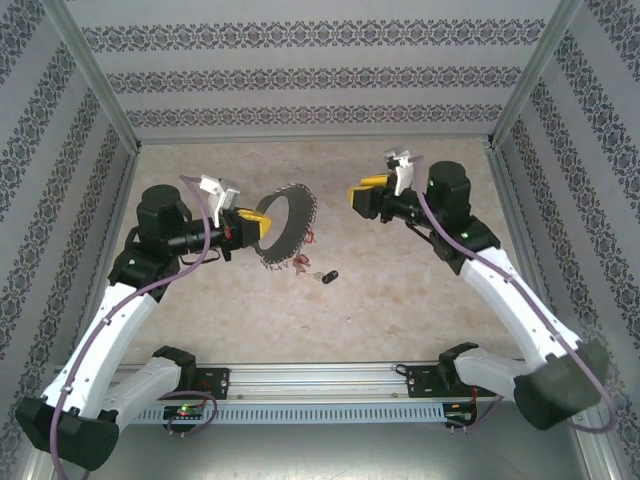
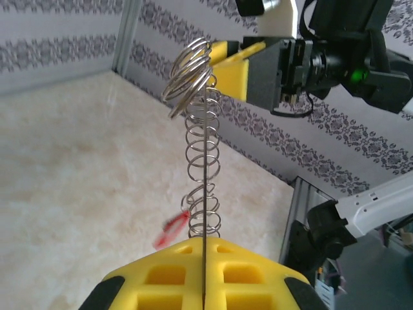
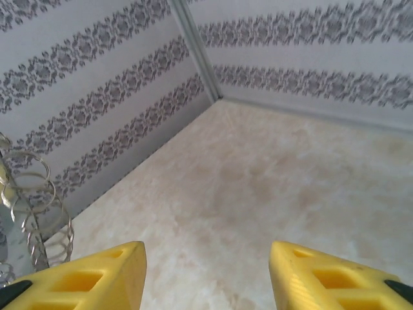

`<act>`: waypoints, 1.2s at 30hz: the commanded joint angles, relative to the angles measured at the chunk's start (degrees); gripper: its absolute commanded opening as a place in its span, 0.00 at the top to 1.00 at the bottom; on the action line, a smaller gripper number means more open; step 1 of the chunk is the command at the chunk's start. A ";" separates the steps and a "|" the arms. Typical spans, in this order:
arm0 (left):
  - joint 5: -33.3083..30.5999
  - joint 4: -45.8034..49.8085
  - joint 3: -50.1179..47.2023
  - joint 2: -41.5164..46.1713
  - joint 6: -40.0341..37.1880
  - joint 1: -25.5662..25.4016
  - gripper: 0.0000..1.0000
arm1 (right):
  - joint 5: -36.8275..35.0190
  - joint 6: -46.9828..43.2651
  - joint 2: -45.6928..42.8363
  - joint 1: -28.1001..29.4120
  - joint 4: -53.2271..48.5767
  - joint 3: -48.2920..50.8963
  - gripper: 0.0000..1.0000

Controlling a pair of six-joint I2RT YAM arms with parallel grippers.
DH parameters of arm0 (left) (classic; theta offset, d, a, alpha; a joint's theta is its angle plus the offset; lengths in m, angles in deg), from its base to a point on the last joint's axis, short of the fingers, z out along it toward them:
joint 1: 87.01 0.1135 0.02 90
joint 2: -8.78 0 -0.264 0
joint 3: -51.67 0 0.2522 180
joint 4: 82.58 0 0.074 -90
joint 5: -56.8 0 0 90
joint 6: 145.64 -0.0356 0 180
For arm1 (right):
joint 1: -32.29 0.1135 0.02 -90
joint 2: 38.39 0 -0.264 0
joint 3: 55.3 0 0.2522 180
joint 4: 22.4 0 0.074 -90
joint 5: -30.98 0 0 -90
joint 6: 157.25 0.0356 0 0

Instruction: Put the keys on the keyring

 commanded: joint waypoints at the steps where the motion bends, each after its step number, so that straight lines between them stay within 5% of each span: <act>1: -0.14 -2.63 3.40 0.28 -6.30 0.27 1.00 | -1.95 -5.73 -3.20 0.21 3.86 4.81 0.49; 6: 0.15 -1.00 5.48 -0.13 -11.53 0.28 1.00 | 4.44 -19.97 -6.83 2.86 6.67 11.11 0.58; 11: 0.35 -2.51 6.85 -2.26 -11.76 0.29 1.00 | -2.27 -34.04 -8.60 11.75 9.77 16.26 0.66; 23: 1.08 -8.00 6.56 -6.02 -10.54 0.29 1.00 | -9.67 -34.87 -5.91 16.91 20.46 20.25 0.82; 31: 0.72 9.61 12.52 -8.03 -21.61 0.26 1.00 | -12.82 -39.30 -5.54 16.39 20.83 20.04 0.78; 36: 1.09 19.50 16.96 -10.03 -26.24 0.27 1.00 | -7.64 -38.60 -5.40 15.91 20.44 18.52 0.78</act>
